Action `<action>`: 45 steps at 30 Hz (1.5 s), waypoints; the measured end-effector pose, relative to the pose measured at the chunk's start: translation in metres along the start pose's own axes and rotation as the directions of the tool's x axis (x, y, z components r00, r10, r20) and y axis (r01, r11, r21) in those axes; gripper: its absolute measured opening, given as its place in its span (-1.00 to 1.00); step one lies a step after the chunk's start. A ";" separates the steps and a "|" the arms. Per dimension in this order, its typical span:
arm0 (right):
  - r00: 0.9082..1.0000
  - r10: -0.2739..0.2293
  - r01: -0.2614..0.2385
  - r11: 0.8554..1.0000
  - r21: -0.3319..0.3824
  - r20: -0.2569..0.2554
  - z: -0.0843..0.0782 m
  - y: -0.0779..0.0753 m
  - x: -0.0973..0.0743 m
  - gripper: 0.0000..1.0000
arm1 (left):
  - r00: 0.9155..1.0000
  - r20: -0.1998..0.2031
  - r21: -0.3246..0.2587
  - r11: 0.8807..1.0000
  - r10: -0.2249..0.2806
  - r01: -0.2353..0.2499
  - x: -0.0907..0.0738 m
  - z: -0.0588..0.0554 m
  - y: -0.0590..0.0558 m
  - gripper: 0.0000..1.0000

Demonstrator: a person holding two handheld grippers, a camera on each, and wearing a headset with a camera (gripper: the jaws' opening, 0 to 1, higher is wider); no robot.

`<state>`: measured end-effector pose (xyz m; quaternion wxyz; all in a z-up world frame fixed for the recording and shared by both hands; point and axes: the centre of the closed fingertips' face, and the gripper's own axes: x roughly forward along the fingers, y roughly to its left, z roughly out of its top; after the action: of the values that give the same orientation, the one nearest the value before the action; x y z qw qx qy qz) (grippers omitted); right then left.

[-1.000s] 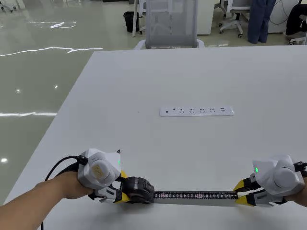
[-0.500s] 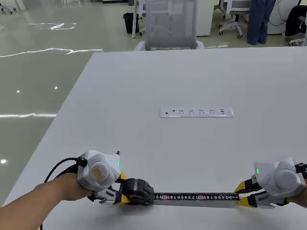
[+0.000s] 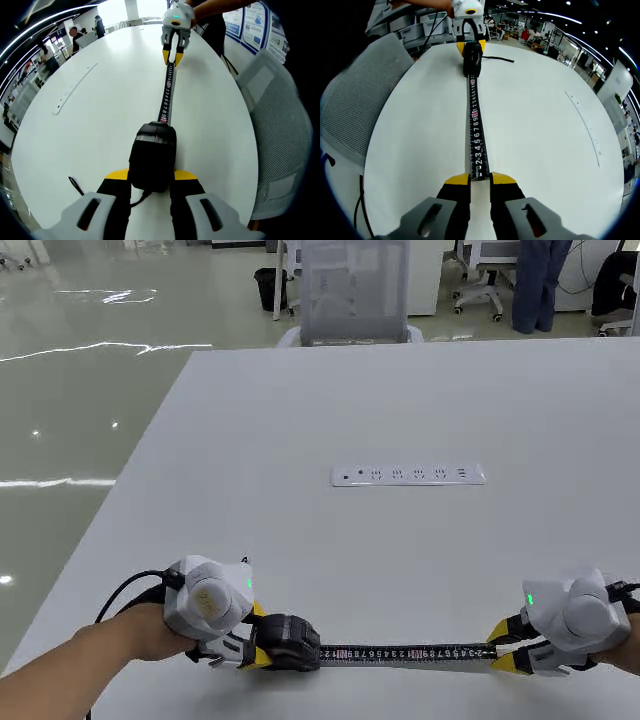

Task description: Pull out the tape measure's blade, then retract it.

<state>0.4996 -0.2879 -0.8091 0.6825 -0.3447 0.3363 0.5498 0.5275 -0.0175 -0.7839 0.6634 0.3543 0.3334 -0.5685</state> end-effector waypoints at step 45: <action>0.996 -0.076 0.080 0.991 0.104 -0.043 0.005 0.013 -0.015 -0.30 | 0.999 0.007 -0.157 0.986 0.054 -0.052 -0.017 -0.002 -0.010 0.00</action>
<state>0.4848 -0.2895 -0.7950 0.7139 -0.3318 0.3644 0.4975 0.5152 -0.0082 -0.7710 0.7060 0.3065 0.3637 -0.5247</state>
